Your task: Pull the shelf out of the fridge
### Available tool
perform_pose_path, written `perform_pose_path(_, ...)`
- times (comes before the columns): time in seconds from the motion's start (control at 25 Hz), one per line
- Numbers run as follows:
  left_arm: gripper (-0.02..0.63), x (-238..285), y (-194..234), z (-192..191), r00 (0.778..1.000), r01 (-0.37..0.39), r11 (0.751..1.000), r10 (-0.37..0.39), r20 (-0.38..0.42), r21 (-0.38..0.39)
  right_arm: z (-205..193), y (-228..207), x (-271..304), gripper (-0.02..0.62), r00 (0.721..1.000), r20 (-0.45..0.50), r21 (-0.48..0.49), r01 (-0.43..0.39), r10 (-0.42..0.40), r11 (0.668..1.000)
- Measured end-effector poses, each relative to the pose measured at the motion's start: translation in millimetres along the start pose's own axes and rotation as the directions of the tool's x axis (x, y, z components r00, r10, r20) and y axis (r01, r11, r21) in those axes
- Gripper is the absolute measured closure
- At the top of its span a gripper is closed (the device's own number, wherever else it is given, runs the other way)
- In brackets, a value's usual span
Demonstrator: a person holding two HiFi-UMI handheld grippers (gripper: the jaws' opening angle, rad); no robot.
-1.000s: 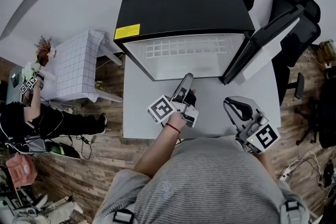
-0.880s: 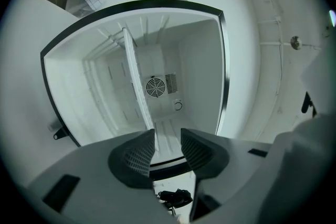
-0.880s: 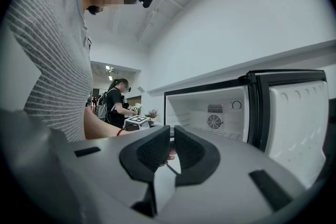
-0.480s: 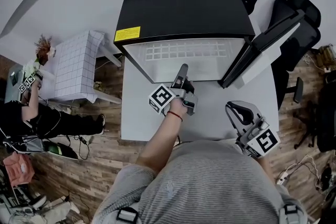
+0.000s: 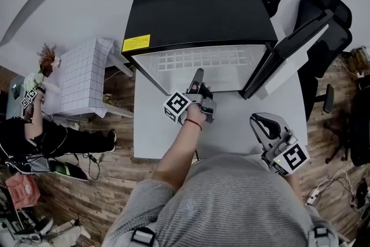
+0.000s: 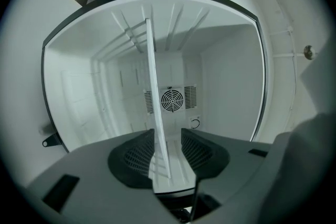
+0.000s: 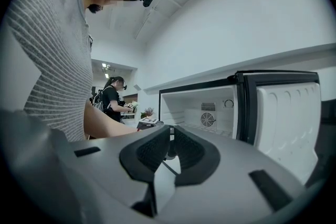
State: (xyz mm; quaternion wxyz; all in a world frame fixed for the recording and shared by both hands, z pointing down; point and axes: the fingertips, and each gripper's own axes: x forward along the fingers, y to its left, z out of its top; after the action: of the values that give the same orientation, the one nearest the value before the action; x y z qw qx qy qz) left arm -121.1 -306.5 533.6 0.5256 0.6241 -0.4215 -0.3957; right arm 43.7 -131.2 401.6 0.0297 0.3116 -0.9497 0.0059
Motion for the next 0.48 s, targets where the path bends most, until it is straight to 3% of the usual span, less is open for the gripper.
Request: perform_pose_path(0.48,0.459,14,8,13,1.000,-0.011,1.000,0.011,0.029,-0.018,-1,-3,1,0.581,1.000,0.012,-0.004,0.000,0.000,1.000)
